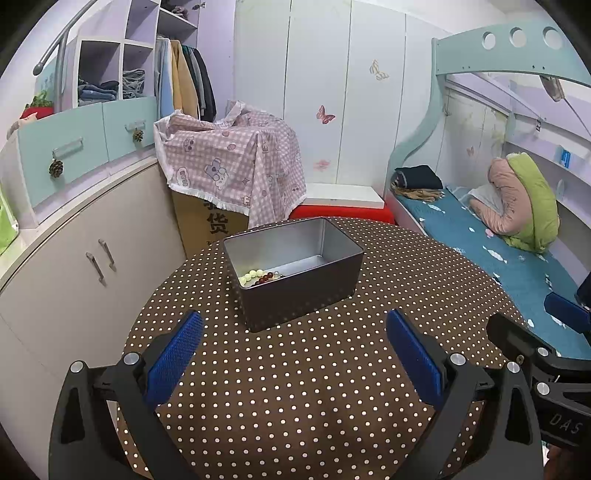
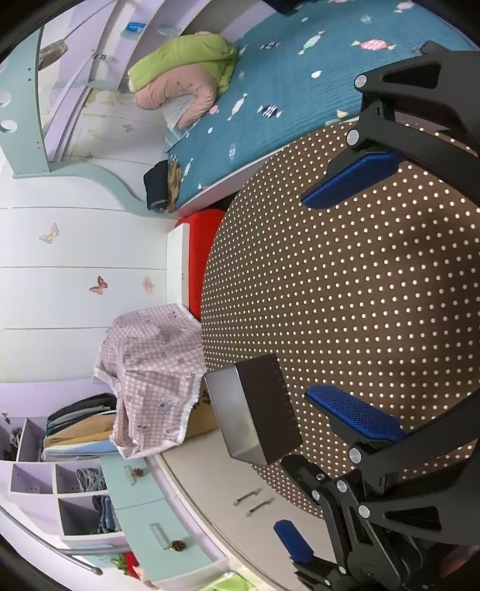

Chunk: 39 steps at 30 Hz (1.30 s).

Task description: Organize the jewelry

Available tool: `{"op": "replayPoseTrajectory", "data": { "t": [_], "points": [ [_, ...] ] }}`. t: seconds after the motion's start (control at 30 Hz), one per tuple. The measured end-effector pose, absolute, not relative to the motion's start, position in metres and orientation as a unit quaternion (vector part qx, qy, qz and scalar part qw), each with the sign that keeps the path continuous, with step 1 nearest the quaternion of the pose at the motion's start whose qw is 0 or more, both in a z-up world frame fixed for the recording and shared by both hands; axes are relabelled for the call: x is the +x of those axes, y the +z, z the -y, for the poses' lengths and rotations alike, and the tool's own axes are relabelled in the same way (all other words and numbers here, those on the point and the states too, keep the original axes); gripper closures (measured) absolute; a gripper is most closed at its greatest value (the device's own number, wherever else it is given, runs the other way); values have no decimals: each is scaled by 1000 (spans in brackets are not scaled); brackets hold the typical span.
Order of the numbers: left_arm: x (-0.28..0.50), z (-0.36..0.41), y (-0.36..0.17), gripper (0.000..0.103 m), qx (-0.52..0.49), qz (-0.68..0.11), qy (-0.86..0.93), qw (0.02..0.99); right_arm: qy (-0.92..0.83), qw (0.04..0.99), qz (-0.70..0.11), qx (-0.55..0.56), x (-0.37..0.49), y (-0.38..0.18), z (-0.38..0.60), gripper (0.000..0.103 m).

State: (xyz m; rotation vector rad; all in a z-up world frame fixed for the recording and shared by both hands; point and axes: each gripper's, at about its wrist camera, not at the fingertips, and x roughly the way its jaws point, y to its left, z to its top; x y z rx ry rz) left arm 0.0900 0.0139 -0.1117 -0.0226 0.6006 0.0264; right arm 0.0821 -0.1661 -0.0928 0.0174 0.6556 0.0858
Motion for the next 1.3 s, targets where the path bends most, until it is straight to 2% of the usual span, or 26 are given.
{"op": "replayPoseTrajectory", "data": {
  "t": [1.3],
  "points": [
    [91, -13, -117, 7, -14, -300, 6, 954, 43, 945, -324, 10, 82, -96, 168, 10]
  ]
}}
